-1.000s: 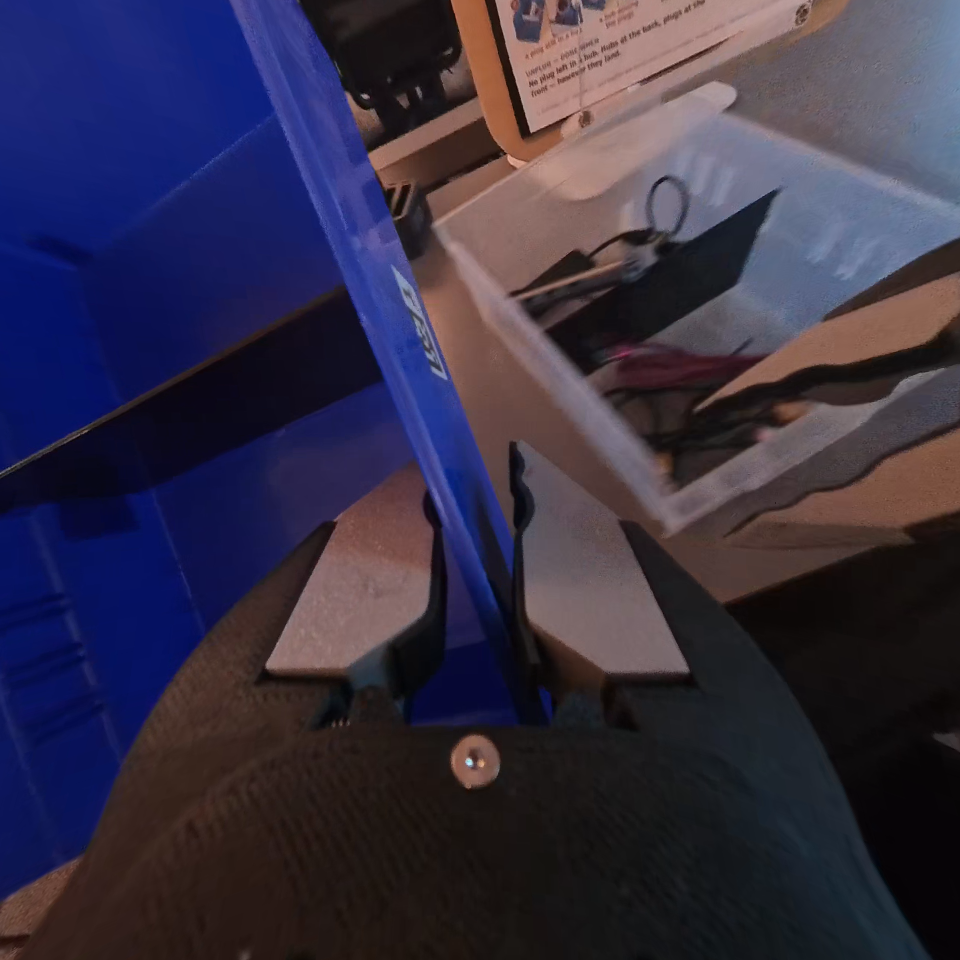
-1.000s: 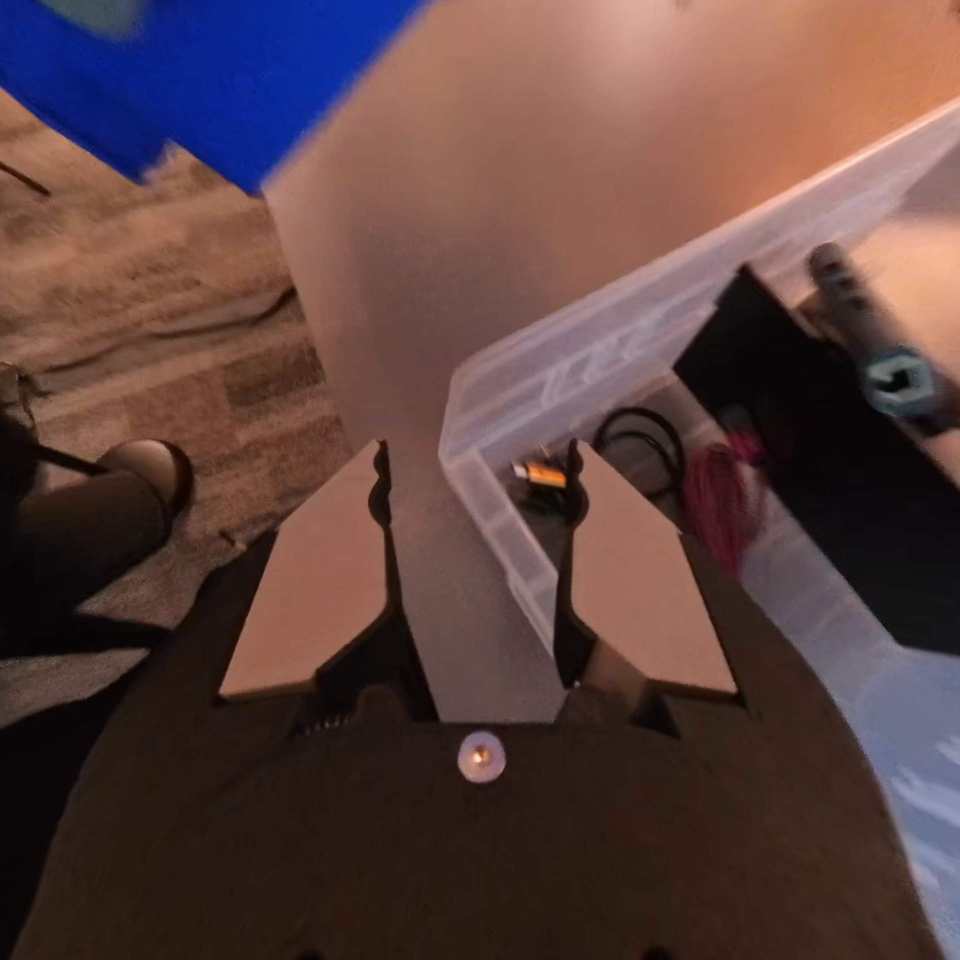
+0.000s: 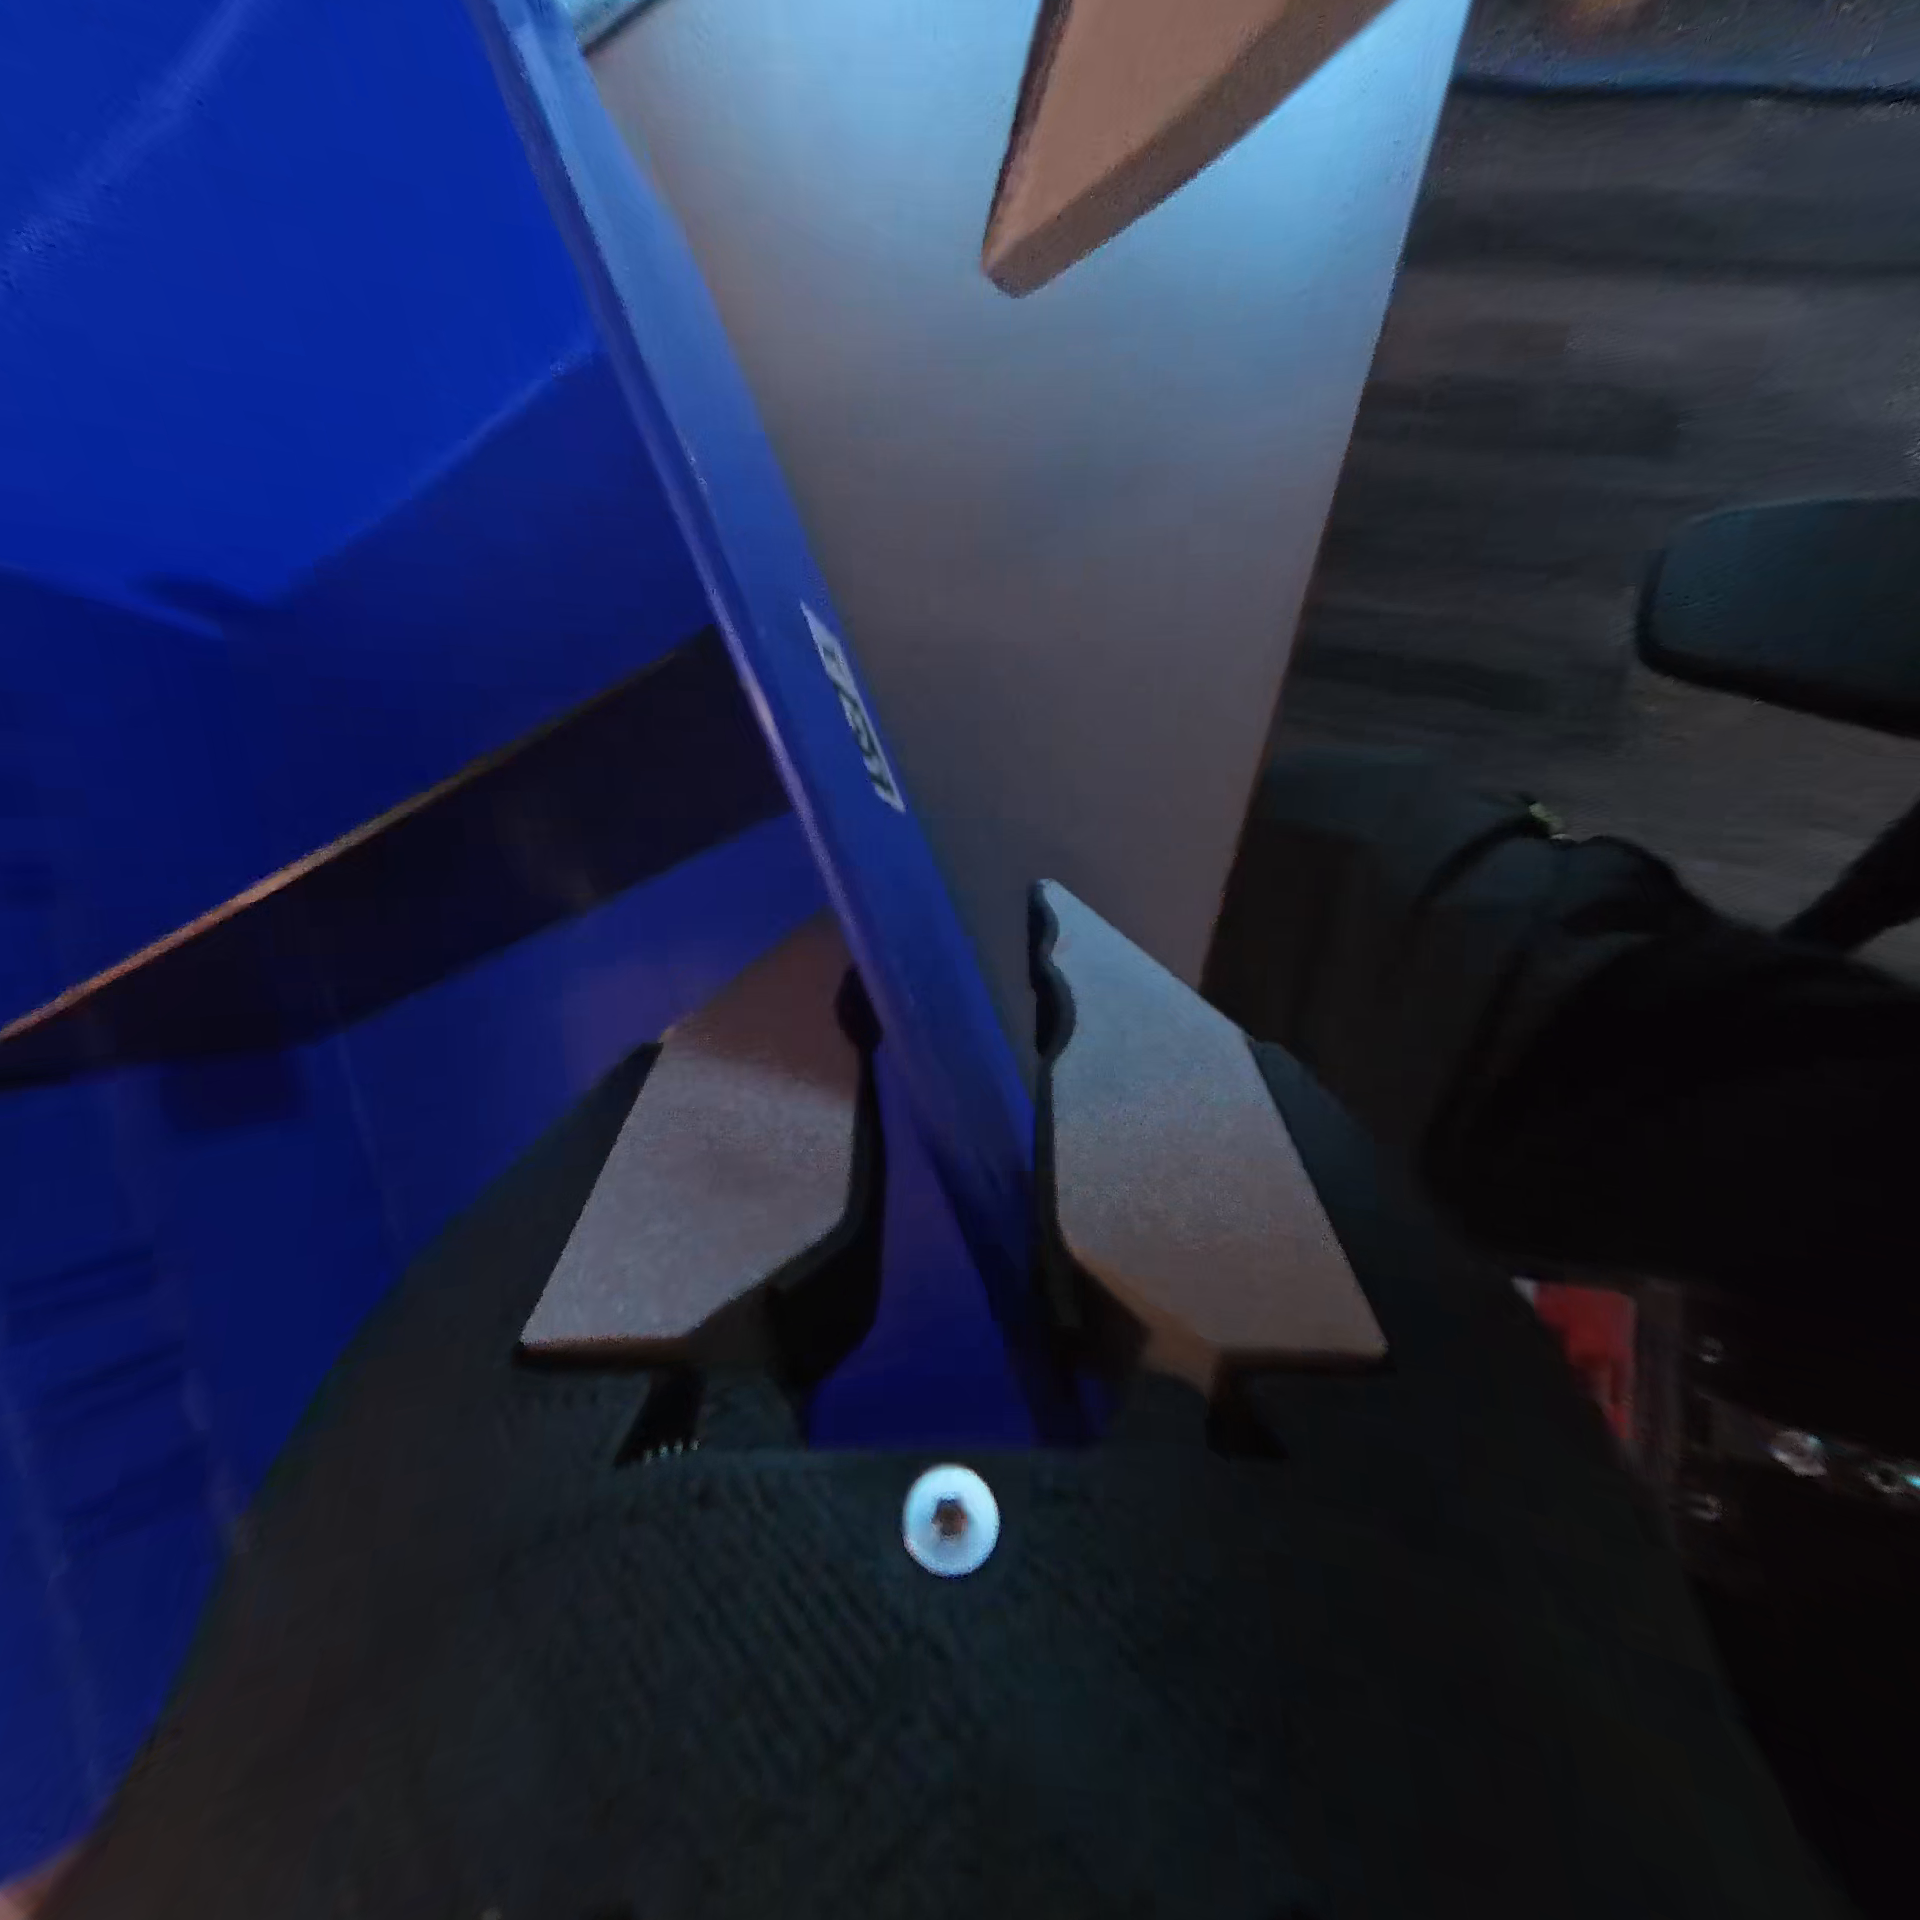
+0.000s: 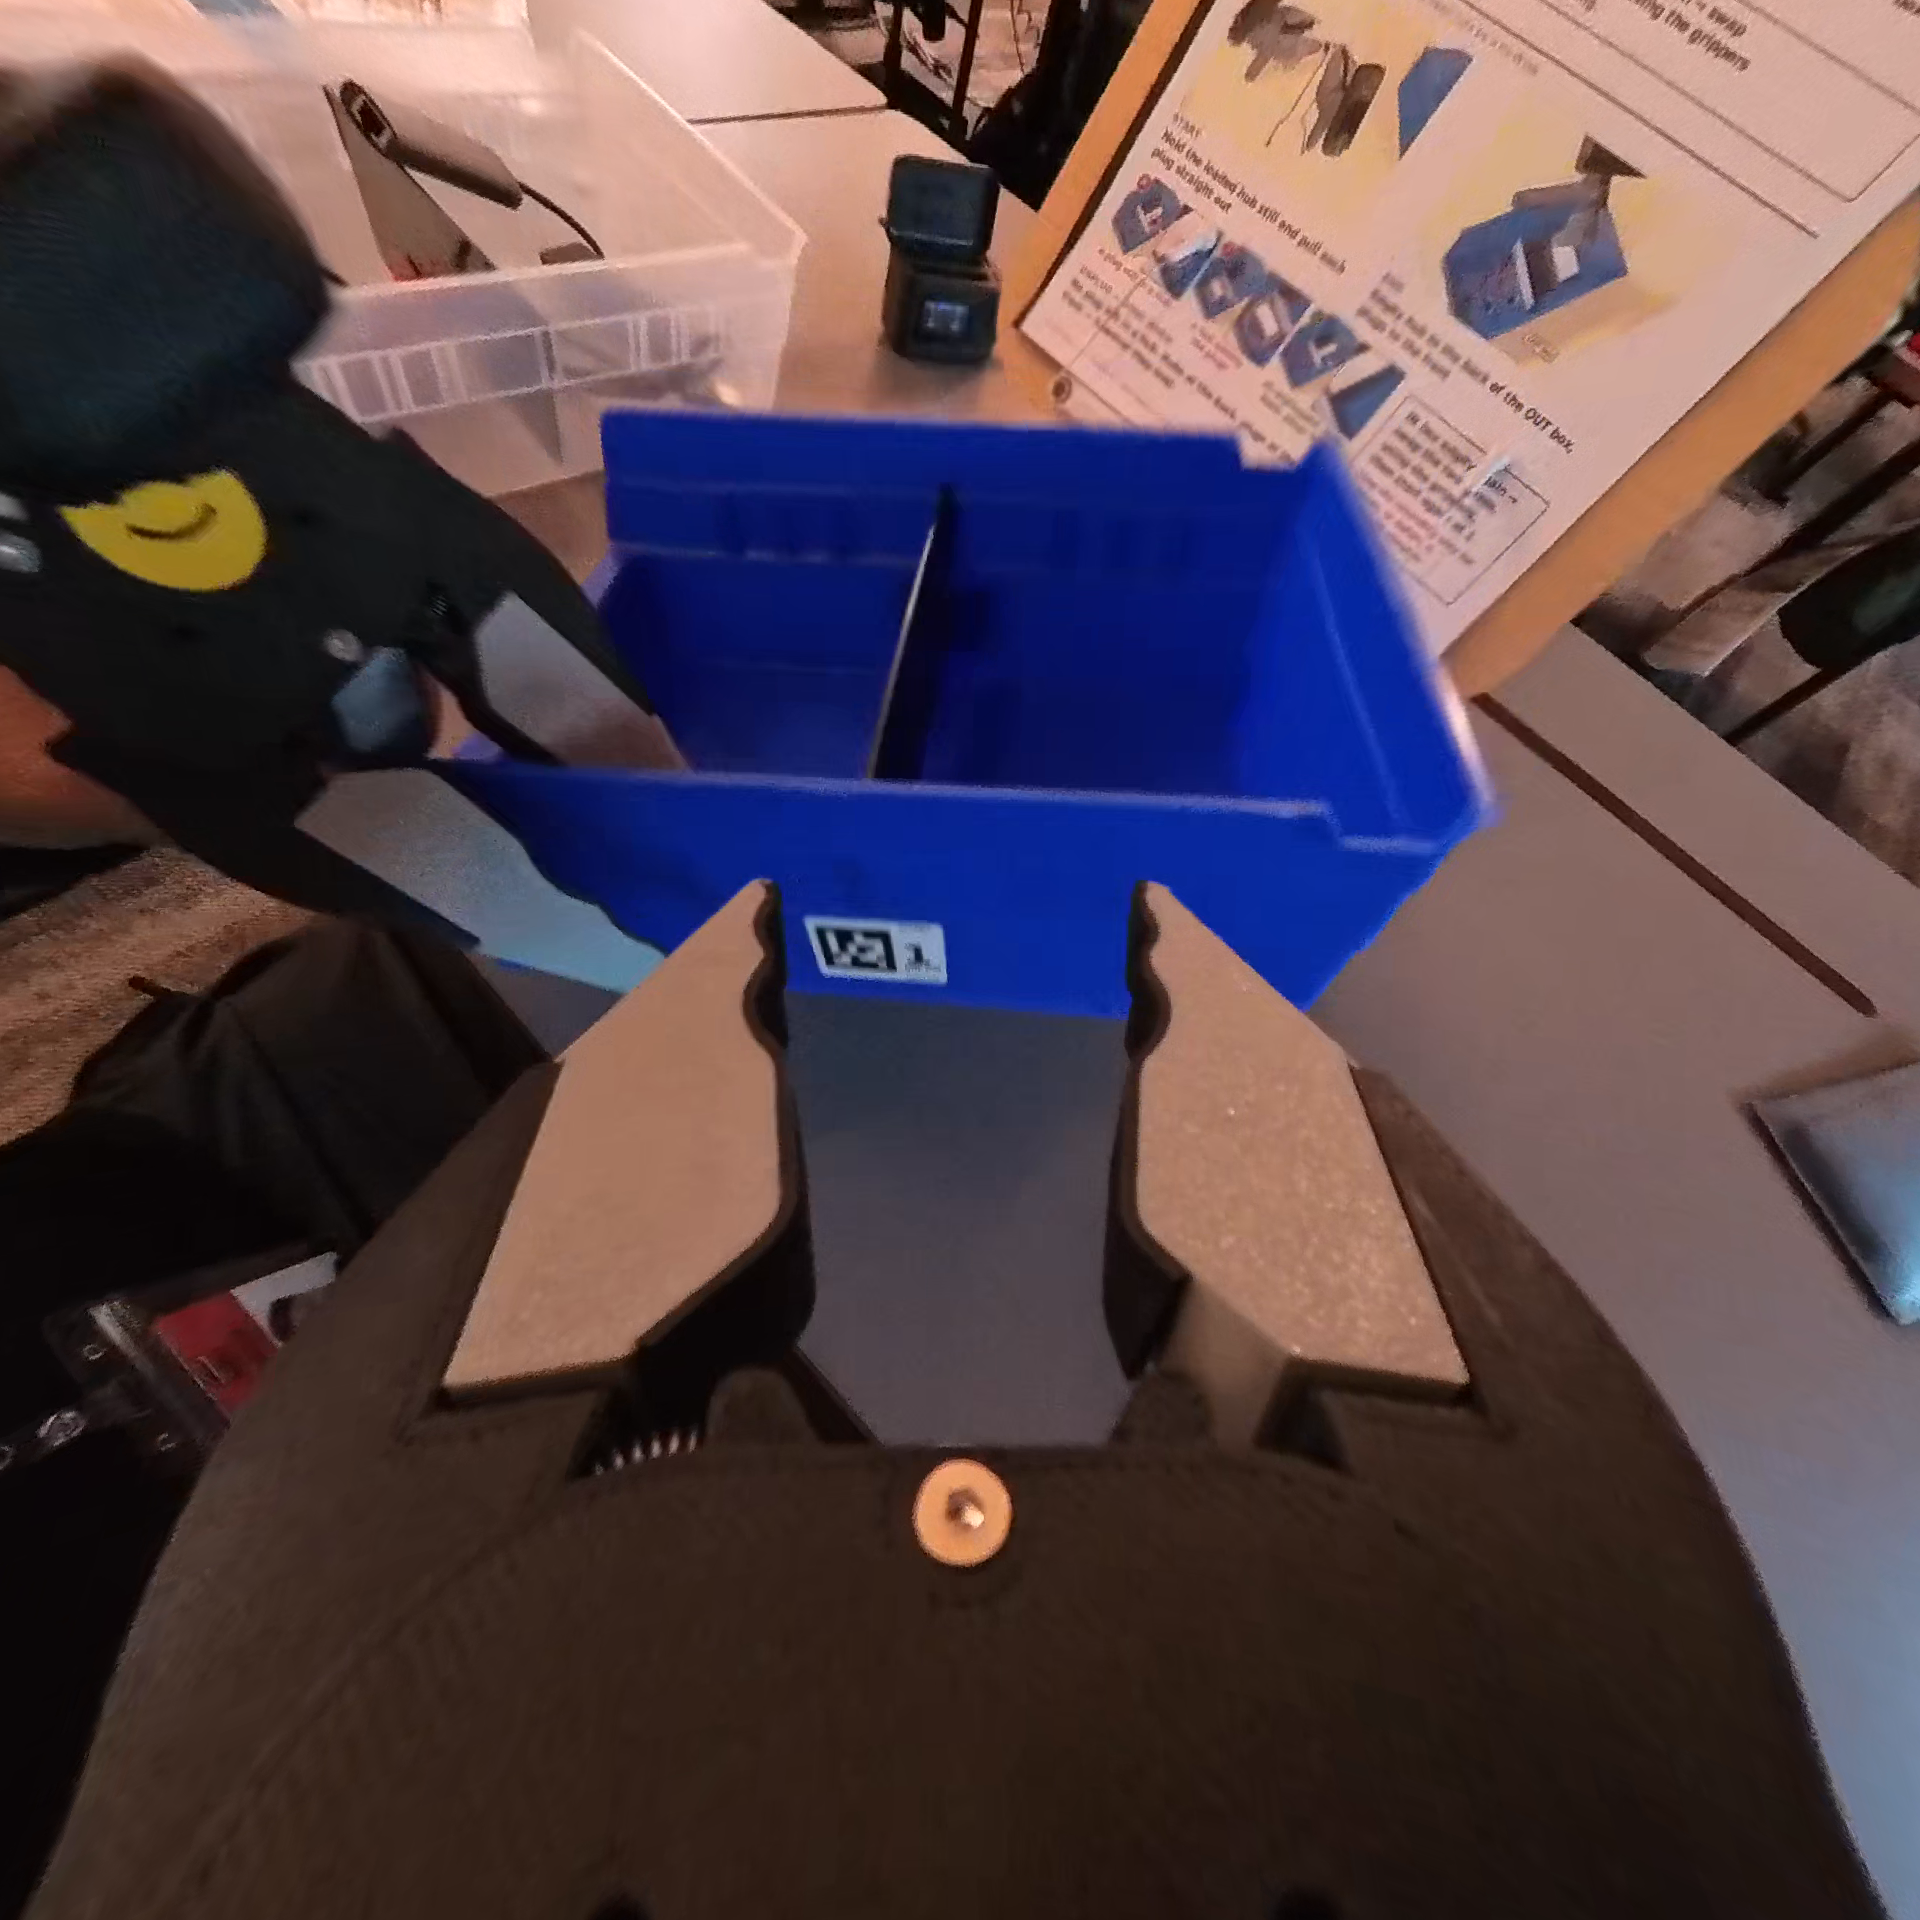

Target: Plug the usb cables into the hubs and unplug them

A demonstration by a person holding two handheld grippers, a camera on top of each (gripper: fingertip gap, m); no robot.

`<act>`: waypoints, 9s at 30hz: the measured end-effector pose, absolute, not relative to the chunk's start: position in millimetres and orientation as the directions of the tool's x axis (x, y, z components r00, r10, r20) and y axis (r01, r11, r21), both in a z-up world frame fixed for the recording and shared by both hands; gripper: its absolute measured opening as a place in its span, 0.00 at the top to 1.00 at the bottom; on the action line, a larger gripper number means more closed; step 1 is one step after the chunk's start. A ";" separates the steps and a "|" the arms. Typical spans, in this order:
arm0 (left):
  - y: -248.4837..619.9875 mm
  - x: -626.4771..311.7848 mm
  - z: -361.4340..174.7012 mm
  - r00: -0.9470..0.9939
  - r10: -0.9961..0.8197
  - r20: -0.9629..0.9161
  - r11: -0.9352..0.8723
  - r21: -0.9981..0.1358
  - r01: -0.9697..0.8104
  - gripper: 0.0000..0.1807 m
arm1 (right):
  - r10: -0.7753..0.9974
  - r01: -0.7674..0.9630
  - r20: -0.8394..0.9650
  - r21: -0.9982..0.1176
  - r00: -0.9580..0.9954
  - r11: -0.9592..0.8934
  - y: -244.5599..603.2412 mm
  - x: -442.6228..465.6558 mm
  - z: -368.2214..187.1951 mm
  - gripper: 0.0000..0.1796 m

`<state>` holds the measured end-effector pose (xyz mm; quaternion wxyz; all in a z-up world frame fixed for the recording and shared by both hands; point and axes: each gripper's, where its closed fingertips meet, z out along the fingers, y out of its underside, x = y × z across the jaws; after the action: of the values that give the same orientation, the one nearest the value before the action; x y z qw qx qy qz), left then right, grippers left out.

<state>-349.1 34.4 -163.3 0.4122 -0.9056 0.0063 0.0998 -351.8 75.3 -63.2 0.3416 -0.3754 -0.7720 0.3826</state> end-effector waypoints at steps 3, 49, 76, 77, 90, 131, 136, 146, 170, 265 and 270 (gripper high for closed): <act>30.8 -357.2 -178.8 0.980 0.077 -0.182 -0.702 -0.708 -0.077 0.76 | 0.812 0.304 0.223 -0.848 -0.540 0.434 53.7 -356.2 -69.9 0.70; -56.9 -431.3 -96.2 0.888 0.317 -0.332 -0.658 -0.752 -0.046 0.55 | 0.669 0.202 0.118 -0.902 -0.734 0.381 -1.0 -321.9 -68.9 0.82; -164.9 -425.1 -87.7 0.756 0.577 -0.307 -0.609 -0.779 0.148 0.56 | 0.775 0.716 0.176 -0.302 -0.606 0.629 172.6 -318.8 -181.4 0.87; -160.3 -428.6 -87.2 0.757 0.578 -0.304 -0.601 -0.786 0.144 0.56 | 0.822 0.748 0.155 -0.348 -0.549 0.565 186.5 -317.5 -175.0 0.89; -84.3 -437.4 -86.9 0.850 0.415 -0.326 -0.610 -0.792 -0.006 0.56 | 0.820 0.399 0.259 -0.774 -0.511 0.492 101.7 -342.7 -86.8 0.73; -310.8 -524.8 -115.2 0.518 0.850 -0.097 -0.361 -0.823 0.438 0.56 | 0.873 0.174 0.307 -0.903 -0.378 0.393 100.9 -389.9 -38.5 0.46; -285.5 -547.3 -121.6 0.554 0.823 -0.125 -0.409 -0.808 0.425 0.56 | 0.886 0.180 0.342 -0.894 -0.314 0.409 115.2 -377.2 -36.9 0.47; -284.7 -562.6 -118.1 0.546 0.823 -0.158 -0.423 -0.812 0.403 0.56 | 0.903 0.202 0.315 -0.902 -0.293 0.380 125.6 -382.1 -45.7 0.51; -297.2 -690.8 -242.3 0.915 0.374 -0.152 -0.926 -0.008 0.377 0.71 | 0.901 0.240 0.271 -0.901 -0.338 0.361 140.6 -414.4 -62.1 0.51; -278.1 -500.8 -171.6 0.598 0.800 0.045 -0.415 -0.678 0.606 0.45 | 0.906 0.763 0.154 -0.494 -0.394 0.416 155.5 -392.6 -188.6 0.99; -264.1 -496.0 -178.6 0.645 0.763 0.036 -0.469 -0.656 0.592 0.50 | 0.965 0.836 0.140 -0.482 -0.223 0.263 210.2 -376.7 -188.2 0.99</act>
<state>-496.0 -264.1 -178.6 0.3251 -0.8467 -0.4000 0.1321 -376.7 210.2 -188.2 0.2091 -0.5871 -0.7667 0.1542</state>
